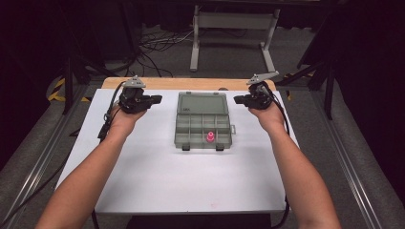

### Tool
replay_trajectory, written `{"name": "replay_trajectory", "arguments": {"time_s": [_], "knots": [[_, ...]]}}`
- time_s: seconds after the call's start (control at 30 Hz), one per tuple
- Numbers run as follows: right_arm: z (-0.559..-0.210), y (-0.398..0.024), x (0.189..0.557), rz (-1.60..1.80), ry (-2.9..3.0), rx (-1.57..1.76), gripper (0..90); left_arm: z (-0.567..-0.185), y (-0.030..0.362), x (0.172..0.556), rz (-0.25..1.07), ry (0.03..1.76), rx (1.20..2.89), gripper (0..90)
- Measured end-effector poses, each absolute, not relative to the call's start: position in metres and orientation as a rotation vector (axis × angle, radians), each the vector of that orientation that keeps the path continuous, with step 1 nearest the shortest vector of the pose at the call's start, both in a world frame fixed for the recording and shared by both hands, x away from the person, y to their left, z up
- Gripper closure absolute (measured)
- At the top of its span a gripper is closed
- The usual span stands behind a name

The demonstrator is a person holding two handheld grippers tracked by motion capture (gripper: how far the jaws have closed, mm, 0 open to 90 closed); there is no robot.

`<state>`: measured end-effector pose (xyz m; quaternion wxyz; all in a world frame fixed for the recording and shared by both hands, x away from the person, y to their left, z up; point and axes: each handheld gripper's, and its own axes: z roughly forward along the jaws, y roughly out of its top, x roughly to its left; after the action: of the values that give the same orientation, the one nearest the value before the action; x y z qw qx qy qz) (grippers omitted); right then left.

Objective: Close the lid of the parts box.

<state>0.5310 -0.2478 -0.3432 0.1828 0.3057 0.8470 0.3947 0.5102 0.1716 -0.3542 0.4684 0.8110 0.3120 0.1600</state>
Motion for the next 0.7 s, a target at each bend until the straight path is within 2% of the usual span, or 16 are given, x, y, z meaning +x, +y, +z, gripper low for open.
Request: {"name": "replay_trajectory", "arguments": {"time_s": [0.5,0.7], "knots": [[-0.356,-0.248,0.552,1.076,2.369,0.915,90.0,-0.372,0.149,0.536,0.364,0.91,1.946,89.8],[-0.36,-0.249,0.557,1.067,2.369,0.924,90.0,-0.377,0.143,0.544,0.393,0.902,1.956,89.9]]}}
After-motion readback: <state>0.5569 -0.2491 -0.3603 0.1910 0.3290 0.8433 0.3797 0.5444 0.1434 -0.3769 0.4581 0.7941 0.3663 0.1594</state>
